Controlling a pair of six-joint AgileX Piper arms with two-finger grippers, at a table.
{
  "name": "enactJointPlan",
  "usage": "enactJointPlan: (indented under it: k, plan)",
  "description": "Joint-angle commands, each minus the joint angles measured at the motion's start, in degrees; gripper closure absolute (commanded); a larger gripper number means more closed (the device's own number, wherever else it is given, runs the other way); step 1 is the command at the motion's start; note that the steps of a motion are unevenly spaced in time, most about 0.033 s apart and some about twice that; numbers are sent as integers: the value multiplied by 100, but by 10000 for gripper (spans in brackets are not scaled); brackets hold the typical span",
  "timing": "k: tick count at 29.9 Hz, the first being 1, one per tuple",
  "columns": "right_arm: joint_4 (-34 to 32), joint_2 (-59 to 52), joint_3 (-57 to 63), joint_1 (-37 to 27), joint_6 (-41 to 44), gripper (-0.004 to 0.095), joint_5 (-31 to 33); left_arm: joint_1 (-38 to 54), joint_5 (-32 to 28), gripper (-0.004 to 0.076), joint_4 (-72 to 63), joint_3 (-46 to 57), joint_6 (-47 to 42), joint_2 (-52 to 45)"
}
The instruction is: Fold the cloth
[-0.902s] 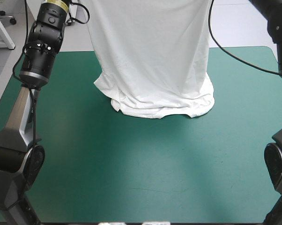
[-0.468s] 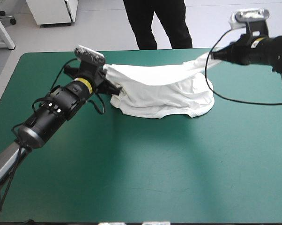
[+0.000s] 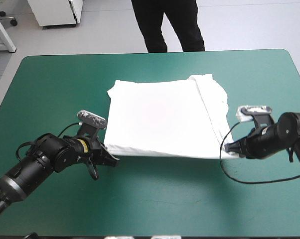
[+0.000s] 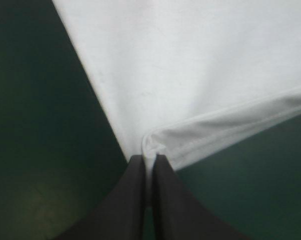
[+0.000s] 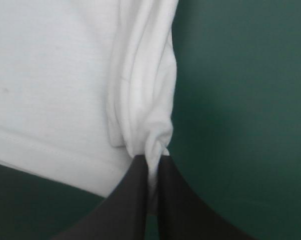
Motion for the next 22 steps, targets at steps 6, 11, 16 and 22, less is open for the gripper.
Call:
enactJointPlan:
  k: [6, 11, 16, 22]
  plan:
    - [54, -960, 1572, 47, 36, 925, 273, -44, 262, 733, -891, 1184, 225, -275]
    - [38, -1487, 2071, 74, 162, 925, 387, -44, 408, 733, -1433, 1638, 492, -628]
    - [33, -1660, 2190, 74, 186, 904, 412, -44, 473, 733, -1626, 1682, 553, -755]
    - [46, -1674, 2138, 74, 145, 495, 501, -44, 816, 619, -1642, 1682, 636, -745]
